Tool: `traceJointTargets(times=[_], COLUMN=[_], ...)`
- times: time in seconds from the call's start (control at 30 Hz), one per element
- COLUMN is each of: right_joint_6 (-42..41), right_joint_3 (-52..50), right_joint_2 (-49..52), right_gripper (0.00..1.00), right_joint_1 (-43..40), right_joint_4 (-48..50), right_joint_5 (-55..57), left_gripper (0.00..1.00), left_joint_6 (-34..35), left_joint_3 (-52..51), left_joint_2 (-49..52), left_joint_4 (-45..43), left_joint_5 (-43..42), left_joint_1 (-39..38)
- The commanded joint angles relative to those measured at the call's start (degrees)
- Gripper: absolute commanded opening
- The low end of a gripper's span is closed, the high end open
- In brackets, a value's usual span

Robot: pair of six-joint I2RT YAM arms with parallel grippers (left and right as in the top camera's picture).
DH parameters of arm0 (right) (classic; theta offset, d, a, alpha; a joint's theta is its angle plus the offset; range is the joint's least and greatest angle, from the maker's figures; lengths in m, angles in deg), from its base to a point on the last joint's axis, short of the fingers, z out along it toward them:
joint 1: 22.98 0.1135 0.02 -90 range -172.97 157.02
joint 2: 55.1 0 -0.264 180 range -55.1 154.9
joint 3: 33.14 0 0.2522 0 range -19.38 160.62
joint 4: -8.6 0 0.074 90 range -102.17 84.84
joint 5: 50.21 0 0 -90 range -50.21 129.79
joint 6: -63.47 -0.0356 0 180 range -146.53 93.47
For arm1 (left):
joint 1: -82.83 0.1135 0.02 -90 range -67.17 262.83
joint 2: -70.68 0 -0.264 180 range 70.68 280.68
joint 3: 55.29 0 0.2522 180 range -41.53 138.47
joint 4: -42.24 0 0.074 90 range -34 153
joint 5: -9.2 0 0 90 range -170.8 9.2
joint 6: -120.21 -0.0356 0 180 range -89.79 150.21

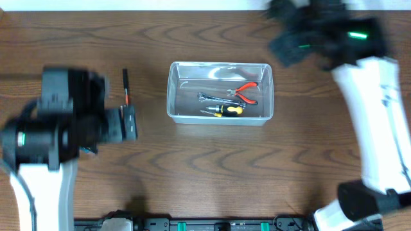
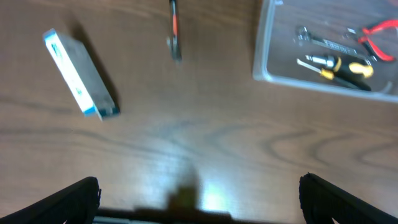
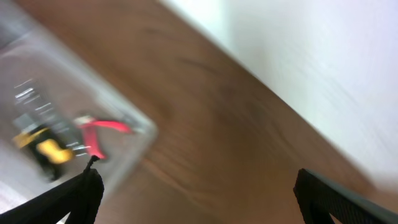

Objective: Pack container
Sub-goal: 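Withdraw the right gripper and move the left gripper to the hammer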

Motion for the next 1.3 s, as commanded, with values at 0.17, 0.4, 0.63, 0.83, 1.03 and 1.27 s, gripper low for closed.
traceJointTargets(times=[0.17,0.4,0.63,0.83,1.03,1.27], right_joint_6=[-16.39,-17.9,-17.9,-17.9,-17.9,-17.88], right_joint_3=[-0.57,-0.61,-0.68,-1.03,-3.91,-8.09], right_joint_2=[-0.48,-0.07,-0.07,-0.07,-0.07,-0.07], right_gripper=[0.99,0.99,0.99,0.99,0.99,0.99], right_joint_1=[-18.62,-24.7,-25.24,-25.24,-25.24,-25.2], right_joint_4=[-5.97,-6.29,-6.27,-6.51,-6.25,-5.42], right_joint_5=[-1.05,-1.7,-2.32,-3.02,-3.02,-2.97], left_gripper=[0.98,0.98,0.98,0.98,0.98,0.98], left_joint_6=[-3.76,-6.08,-6.45,-7.74,-7.69,-7.74], left_joint_3=[1.33,-12.79,-24.35,-24.52,-24.52,-24.52], left_joint_2=[18.8,20.04,21.55,25.9,31.3,34.03], left_joint_4=[-7.52,-22.38,-34.25,-36.39,-36.83,-39.15], left_joint_5=[1.62,2.78,2.78,2.78,2.75,2.73], left_joint_1=[3.82,3.87,3.93,5.57,8.28,8.94])
